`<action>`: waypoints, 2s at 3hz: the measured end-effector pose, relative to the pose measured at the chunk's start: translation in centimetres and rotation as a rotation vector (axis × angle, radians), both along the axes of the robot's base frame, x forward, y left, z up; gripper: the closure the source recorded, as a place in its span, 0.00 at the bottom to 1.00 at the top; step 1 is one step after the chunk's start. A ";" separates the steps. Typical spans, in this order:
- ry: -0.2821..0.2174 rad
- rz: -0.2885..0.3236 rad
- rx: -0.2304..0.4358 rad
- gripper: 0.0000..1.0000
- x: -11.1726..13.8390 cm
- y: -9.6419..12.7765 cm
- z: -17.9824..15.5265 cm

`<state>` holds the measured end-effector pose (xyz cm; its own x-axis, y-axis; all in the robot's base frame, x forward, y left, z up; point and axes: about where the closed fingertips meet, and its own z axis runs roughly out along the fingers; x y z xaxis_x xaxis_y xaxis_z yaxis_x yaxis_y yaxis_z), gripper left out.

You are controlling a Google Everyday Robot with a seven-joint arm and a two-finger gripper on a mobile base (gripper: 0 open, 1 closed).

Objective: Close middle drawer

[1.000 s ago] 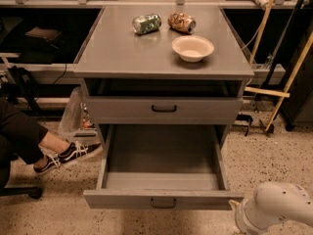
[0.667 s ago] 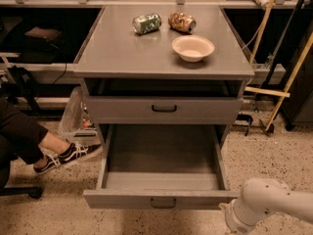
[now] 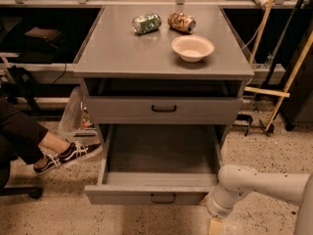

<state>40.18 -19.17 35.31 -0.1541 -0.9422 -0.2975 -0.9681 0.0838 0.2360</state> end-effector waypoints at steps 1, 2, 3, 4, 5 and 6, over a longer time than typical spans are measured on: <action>-0.120 -0.067 0.029 0.00 5.1 0.4 2.6; -0.277 -0.166 0.063 0.00 9.6 -0.6 7.9; -0.350 -0.205 0.091 0.00 14.0 0.0 11.0; -0.358 -0.209 0.092 0.00 14.5 -0.1 11.3; -0.329 -0.210 0.086 0.00 13.8 0.0 10.2; -0.234 -0.209 0.086 0.00 13.7 -0.1 5.9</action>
Offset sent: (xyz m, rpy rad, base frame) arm 0.1547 -0.0281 0.1597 0.1020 -0.4894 -0.3009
